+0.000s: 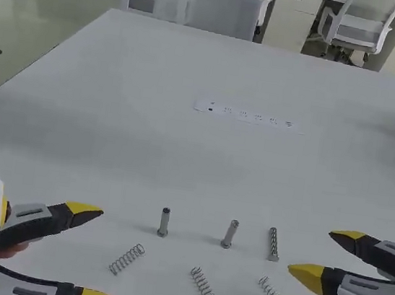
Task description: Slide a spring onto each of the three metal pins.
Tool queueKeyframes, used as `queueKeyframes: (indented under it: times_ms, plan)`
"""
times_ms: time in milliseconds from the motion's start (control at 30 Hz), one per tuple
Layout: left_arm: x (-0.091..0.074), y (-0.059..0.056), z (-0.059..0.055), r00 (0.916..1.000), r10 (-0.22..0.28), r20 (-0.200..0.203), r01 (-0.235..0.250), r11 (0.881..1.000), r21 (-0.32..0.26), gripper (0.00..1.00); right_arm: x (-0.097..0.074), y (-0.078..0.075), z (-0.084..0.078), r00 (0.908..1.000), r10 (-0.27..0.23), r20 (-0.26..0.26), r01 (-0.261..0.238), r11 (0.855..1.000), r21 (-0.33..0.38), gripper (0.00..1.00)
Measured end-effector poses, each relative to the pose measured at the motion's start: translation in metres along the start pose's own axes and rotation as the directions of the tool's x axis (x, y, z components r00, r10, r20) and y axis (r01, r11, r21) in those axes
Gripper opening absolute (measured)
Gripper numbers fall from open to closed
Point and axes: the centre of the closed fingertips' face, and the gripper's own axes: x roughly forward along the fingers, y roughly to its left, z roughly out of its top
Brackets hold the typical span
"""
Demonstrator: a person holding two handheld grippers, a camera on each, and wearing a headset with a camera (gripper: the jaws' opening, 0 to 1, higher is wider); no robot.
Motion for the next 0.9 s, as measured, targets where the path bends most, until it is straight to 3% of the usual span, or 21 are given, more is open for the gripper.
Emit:
queueKeyframes:
  times_ms: [500,767,900]
  plan:
    - [0.004,-0.001,0.000,1.0000,-0.003,0.005,0.003,1.000,0.005,0.78,0.044,-0.024,0.008,0.9926,-0.038,-0.115,0.040,0.999,0.014,0.50]
    - [0.003,-0.001,0.001,0.9999,-0.004,0.010,0.004,1.000,0.007,0.77,0.060,-0.030,0.002,0.9788,-0.067,-0.193,0.081,0.995,0.064,0.41]
    - [0.003,-0.001,0.003,0.9998,-0.006,0.017,0.006,1.000,0.007,0.76,0.065,-0.032,-0.008,0.9624,-0.080,-0.259,0.111,0.988,0.107,0.36]
